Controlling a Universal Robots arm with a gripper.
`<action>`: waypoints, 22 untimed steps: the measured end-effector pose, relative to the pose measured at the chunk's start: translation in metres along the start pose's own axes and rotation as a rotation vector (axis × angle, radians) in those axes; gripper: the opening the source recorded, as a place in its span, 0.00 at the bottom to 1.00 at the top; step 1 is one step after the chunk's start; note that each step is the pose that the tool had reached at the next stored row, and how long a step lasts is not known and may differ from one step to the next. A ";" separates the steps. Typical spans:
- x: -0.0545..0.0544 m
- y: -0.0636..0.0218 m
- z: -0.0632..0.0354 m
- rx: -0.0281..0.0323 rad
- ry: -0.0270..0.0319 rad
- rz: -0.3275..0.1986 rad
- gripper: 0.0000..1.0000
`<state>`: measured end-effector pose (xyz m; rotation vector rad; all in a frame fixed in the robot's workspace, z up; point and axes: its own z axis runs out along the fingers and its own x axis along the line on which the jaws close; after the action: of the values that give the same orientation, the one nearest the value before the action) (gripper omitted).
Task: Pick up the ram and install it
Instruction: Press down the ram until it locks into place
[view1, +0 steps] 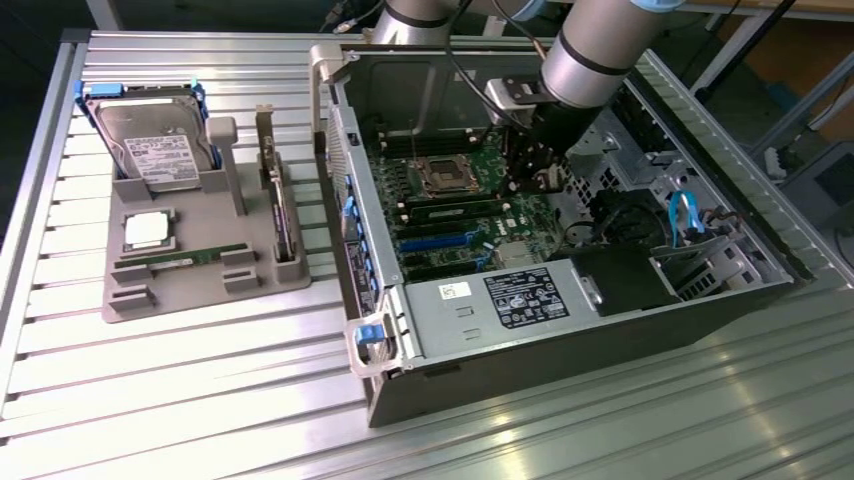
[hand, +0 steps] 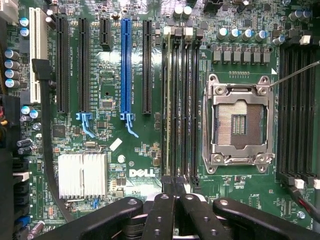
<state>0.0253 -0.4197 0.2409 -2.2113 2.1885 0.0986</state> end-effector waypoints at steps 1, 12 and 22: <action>0.000 0.0000 0.0015 0.0000 0.0000 0.000 0.10; 0.001 -0.0002 0.0077 -0.0001 0.0004 0.000 0.10; 0.001 -0.0002 0.0093 0.0000 0.0000 0.000 0.10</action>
<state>0.0253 -0.4197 0.2316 -2.2114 2.1884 0.0985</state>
